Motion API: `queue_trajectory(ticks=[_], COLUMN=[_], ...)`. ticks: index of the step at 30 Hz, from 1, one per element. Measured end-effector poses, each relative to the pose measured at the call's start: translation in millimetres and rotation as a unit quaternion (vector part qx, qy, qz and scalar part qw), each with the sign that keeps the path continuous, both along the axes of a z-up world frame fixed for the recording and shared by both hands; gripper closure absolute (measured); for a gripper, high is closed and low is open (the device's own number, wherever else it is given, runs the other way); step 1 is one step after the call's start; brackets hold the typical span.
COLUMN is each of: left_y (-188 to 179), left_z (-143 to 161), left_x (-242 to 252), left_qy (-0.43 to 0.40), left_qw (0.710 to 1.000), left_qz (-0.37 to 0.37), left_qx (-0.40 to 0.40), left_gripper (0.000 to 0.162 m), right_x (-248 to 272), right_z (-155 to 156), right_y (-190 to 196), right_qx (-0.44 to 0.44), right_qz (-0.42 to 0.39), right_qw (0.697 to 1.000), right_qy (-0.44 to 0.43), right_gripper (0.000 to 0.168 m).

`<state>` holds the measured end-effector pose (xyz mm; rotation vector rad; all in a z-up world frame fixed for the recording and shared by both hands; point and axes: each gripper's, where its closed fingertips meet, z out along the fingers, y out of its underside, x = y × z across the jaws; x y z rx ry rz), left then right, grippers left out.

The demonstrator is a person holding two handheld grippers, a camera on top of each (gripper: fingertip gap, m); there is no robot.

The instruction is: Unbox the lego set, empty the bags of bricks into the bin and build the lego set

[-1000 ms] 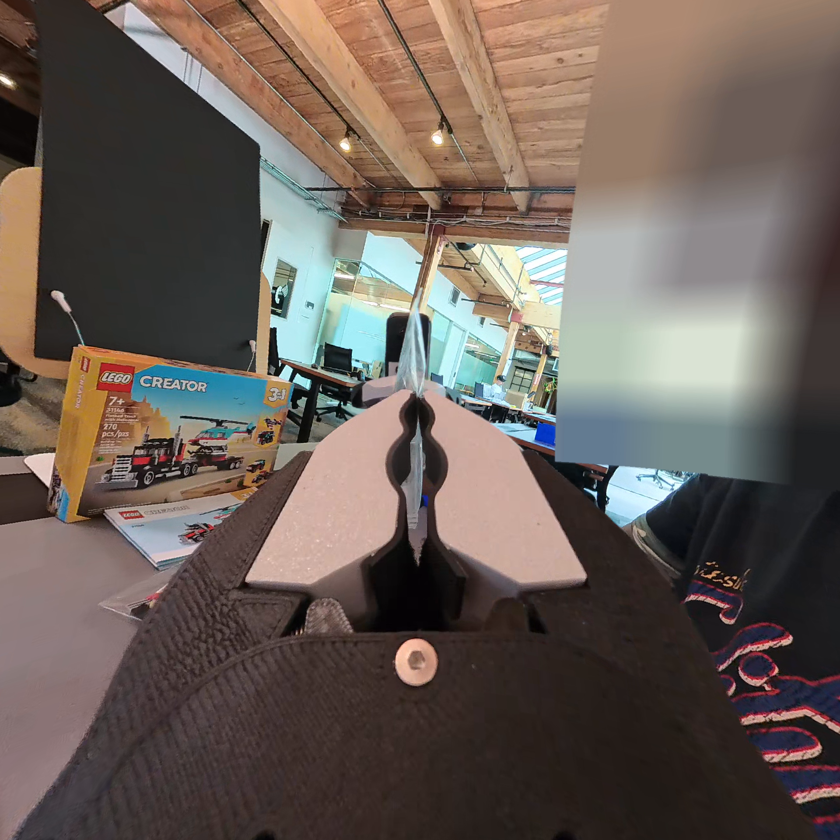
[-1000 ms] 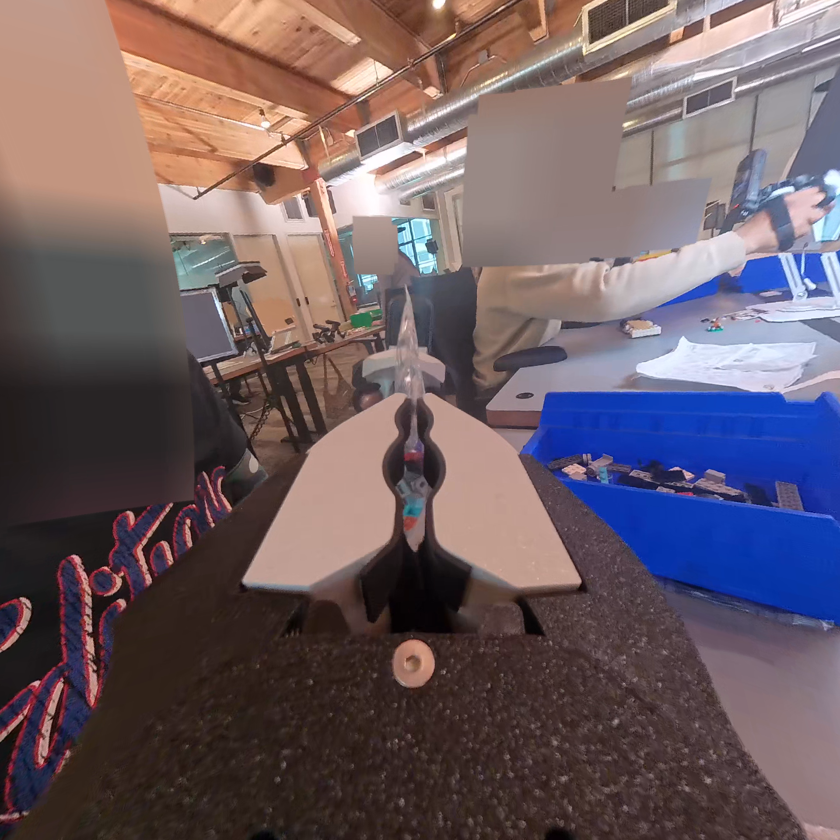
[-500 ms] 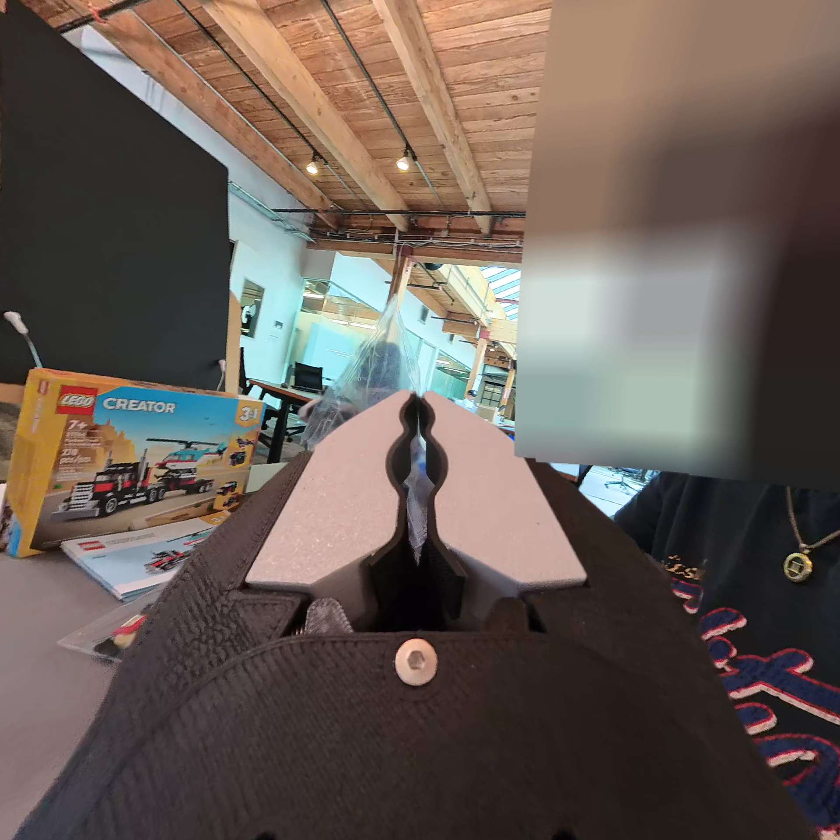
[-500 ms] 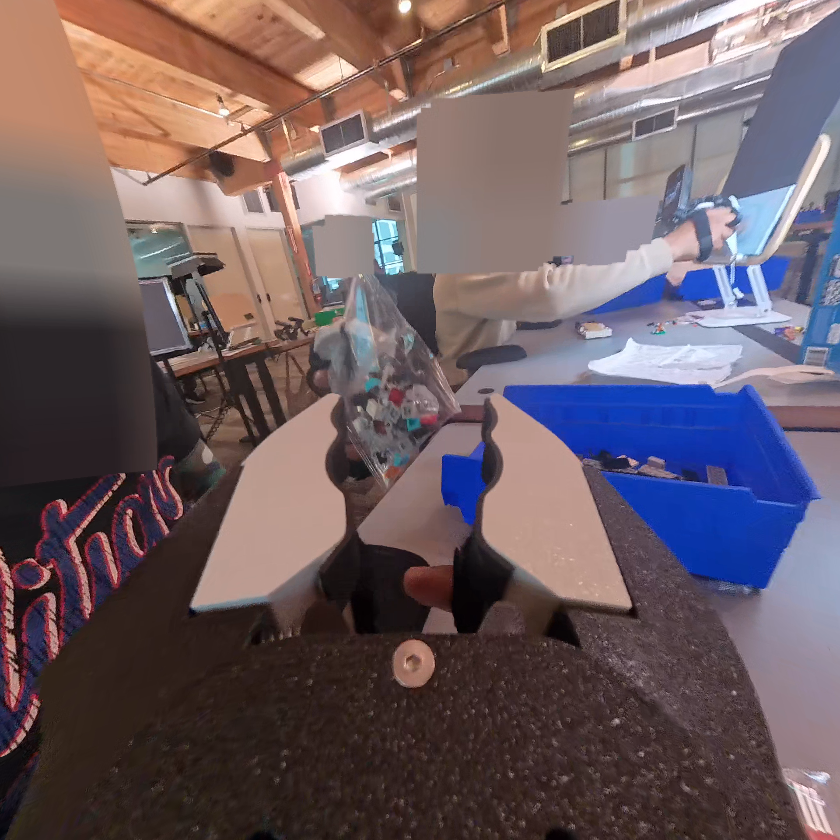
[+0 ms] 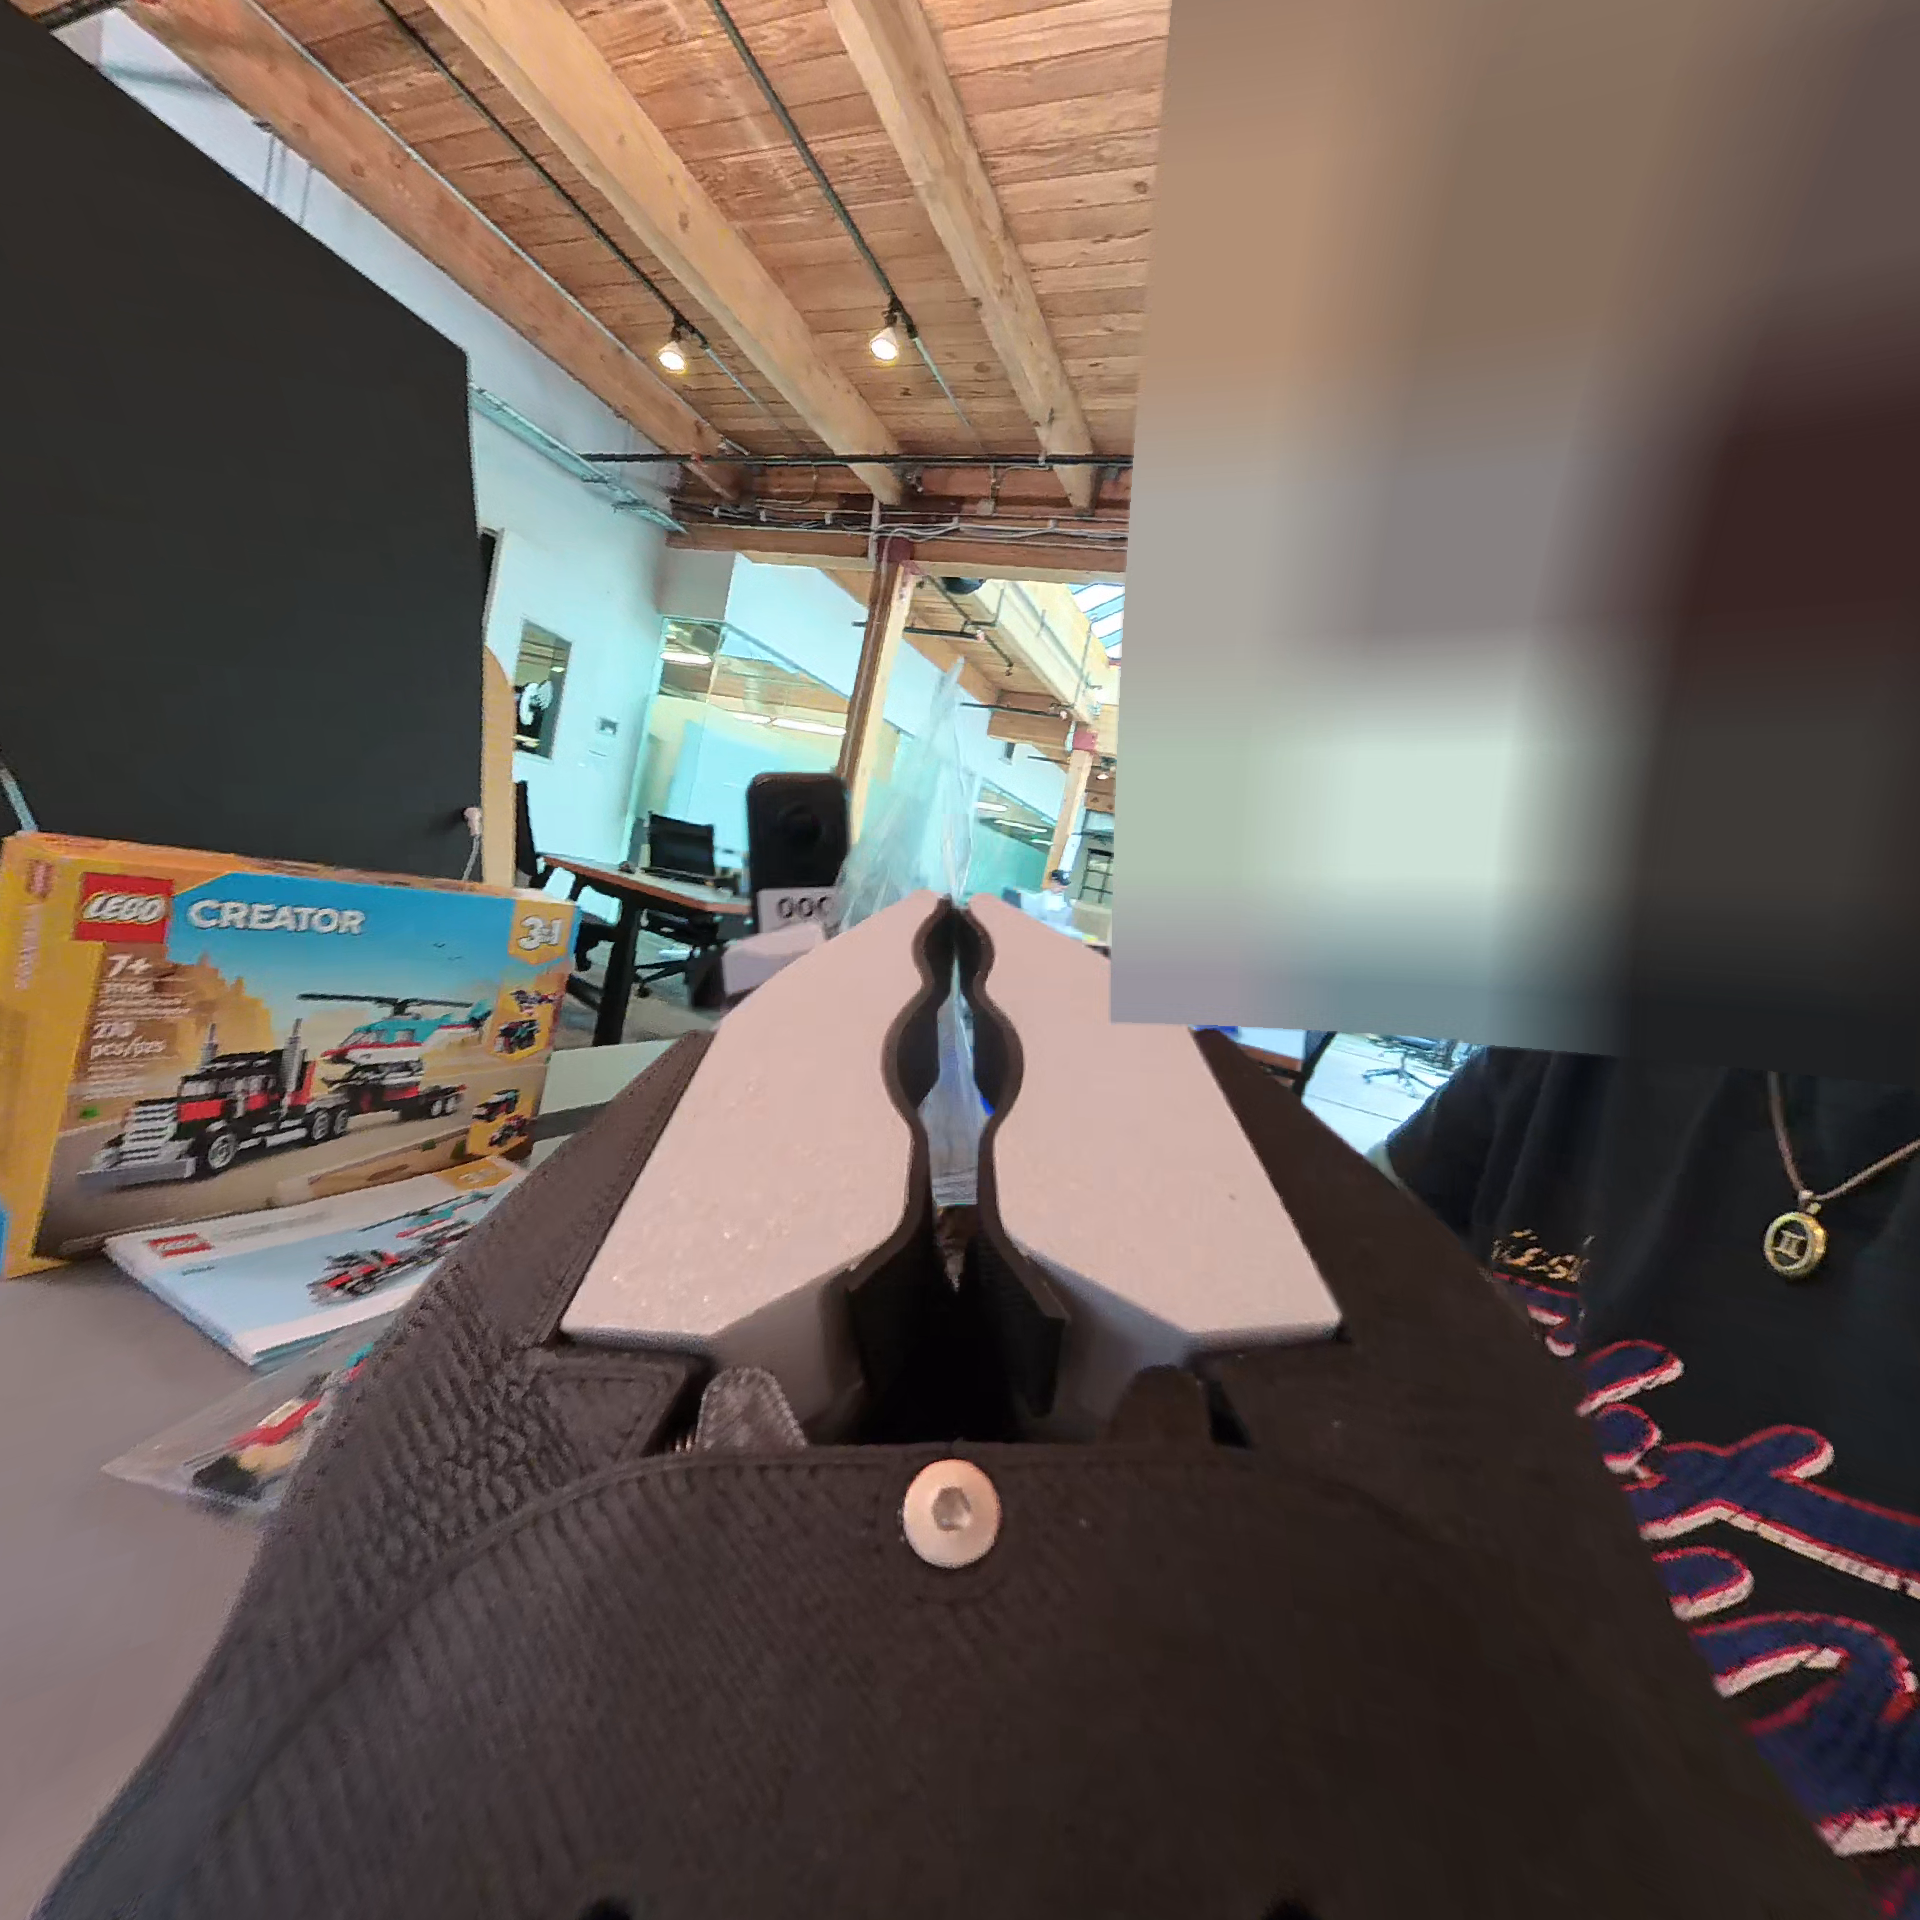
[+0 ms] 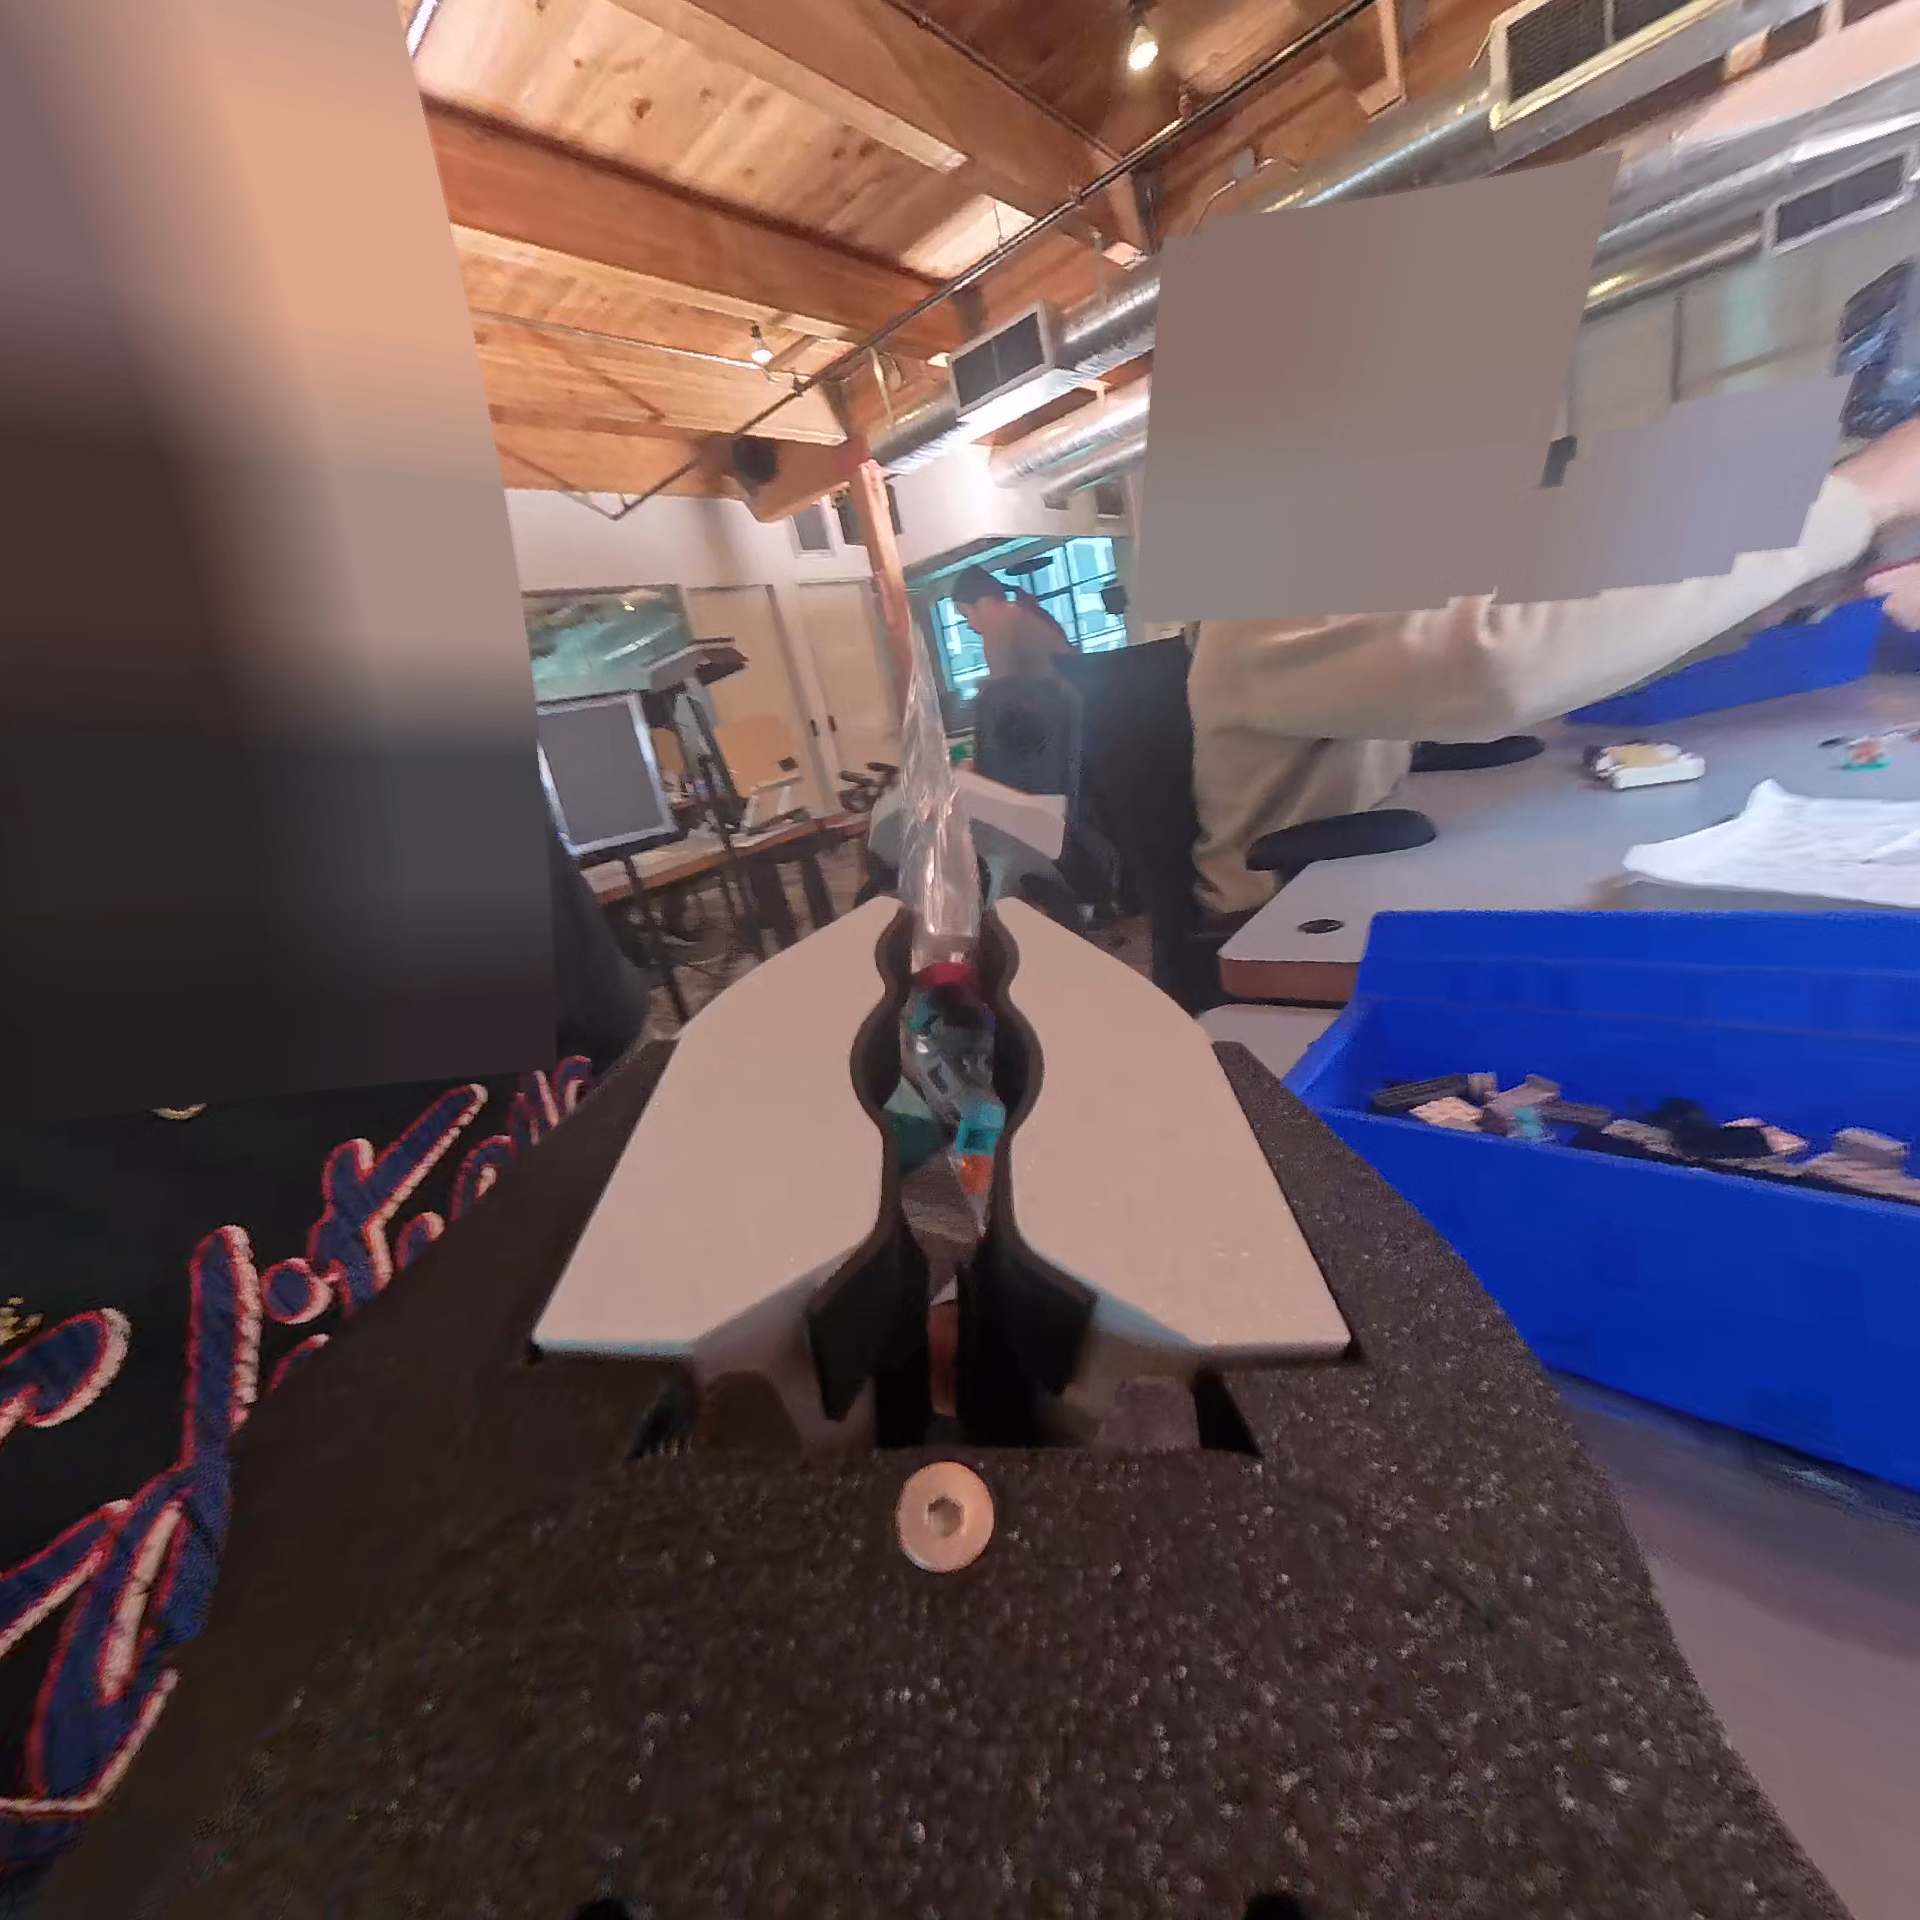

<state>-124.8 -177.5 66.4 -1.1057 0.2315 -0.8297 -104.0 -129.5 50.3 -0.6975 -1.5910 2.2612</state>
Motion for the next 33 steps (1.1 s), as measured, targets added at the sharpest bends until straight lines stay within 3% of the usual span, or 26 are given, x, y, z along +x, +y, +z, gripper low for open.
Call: queue_trajectory(ticks=[1,5,8,12,16,20,25,29,33], left_y=[1.3,9.0,17.3,17.7,29.1,33.8,52.8,61.8,63.7], left_z=[-3.0,-13.8,-25.0,-17.3,-6.8,18.1,-10.0,-38.7,-44.0], left_x=[-1.4,-11.1,-27.4,-47.9,-46.1,10.4,18.2,26.5,27.1], left_qy=[0.002,0.004,0.066,0.183,0.335,0.338,0.467,0.502,0.502], left_qw=[1.0,0.998,0.986,0.951,0.888,0.92,0.853,0.834,0.835], left_qz=[0.007,0.049,0.135,0.23,0.283,0.162,0.156,0.106,0.105], left_qx=[-0.006,-0.037,-0.072,-0.094,-0.138,-0.117,-0.174,-0.205,-0.2], left_gripper=[0.162,0.162,0.148,0.129,0.13,0.14,0.134,0.142,0.148], right_x=[0.6,-1.2,-4.2,-2.7,-4.1,-3.8,-4.9,-4.0,-2.8], right_z=[2.0,0.0,-5.0,-8.2,-21.5,-34.7,-40.8,-42.4,-41.8], right_y=[1.4,4.6,9.0,14.0,18.4,18.1,15.7,11.2,10.8], right_qx=[0.01,0.059,0.1,0.164,0.271,0.339,0.401,0.43,0.449], right_qz=[-0.014,-0.053,-0.085,-0.119,-0.162,-0.17,-0.185,-0.187,-0.194], right_qw=[1.0,0.997,0.991,0.979,0.949,0.925,0.897,0.883,0.872], right_qy=[0.011,0.01,0.001,0.009,0.004,-0.019,-0.007,0.003,0.005], right_gripper=[0.156,0.156,0.157,0.156,0.157,0.157,0.157,0.157,0.157])
